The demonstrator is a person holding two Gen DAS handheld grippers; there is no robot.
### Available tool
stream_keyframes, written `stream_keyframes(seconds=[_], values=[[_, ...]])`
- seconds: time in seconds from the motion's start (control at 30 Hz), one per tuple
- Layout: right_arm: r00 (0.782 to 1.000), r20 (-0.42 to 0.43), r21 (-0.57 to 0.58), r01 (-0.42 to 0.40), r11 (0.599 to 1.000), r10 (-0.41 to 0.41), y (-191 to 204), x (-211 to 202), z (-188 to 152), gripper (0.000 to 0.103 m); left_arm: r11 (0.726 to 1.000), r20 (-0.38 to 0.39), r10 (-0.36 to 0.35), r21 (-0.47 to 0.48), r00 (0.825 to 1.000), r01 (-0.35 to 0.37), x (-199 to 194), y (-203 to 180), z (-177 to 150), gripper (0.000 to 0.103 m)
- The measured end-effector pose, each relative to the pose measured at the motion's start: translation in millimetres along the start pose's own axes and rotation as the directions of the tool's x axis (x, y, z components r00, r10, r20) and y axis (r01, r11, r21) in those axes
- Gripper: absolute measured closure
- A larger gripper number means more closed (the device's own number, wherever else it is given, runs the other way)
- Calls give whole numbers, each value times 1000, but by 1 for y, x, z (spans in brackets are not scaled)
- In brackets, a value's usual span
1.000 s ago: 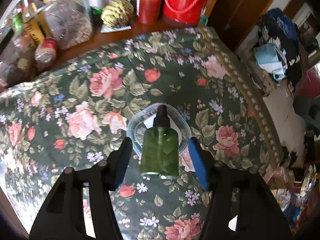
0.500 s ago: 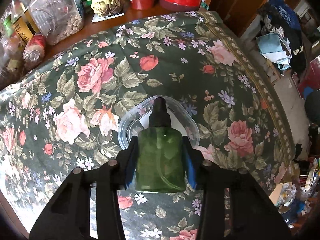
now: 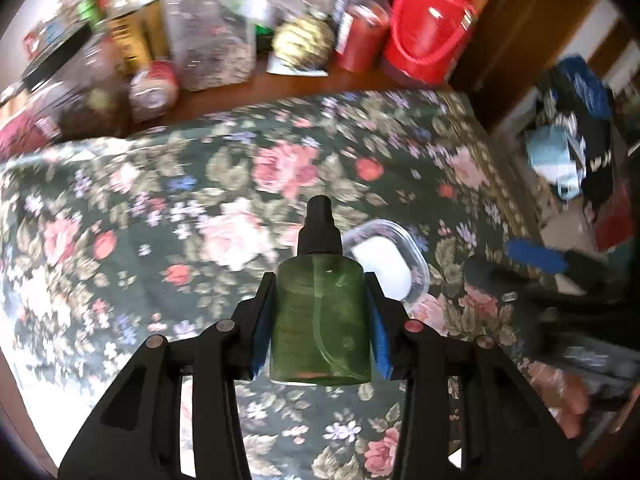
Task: Collect trash
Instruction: 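Grasp the clear plastic container rim with the right gripper, then carry the green bottle and clear container with both grippers over the white bucket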
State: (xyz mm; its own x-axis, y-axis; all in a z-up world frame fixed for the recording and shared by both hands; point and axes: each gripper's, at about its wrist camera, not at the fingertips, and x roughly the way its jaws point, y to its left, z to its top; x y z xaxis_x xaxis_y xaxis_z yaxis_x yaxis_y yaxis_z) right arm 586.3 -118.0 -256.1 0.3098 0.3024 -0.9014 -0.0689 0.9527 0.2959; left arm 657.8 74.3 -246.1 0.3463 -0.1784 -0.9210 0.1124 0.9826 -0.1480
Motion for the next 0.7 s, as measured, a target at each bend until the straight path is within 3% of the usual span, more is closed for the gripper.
stream_keyframes(seconds=[0.07,0.13,0.23,0.33,0.7], values=[[1000,-16,-14,-6,1000,6,7,11,0,40,999,18,-3,-39,1000,4,-9,13,-1,62],[999,-32,-42,-7,999,6,15,21,-1,57,998,33,-4,-68,999,7,-16,21,-1,62],[999,-50,-88,4,996,-9,27,38,-2,74,995,51,1,-96,999,4,-25,33,-2,62],[998,-57,-113,28,993,-35,33,51,-4,87,995,63,10,-104,998,-3,-31,39,-4,62],[1000,4,-123,31,992,-31,39,62,-11,101,994,88,18,-108,996,-8,-40,34,-1,62]])
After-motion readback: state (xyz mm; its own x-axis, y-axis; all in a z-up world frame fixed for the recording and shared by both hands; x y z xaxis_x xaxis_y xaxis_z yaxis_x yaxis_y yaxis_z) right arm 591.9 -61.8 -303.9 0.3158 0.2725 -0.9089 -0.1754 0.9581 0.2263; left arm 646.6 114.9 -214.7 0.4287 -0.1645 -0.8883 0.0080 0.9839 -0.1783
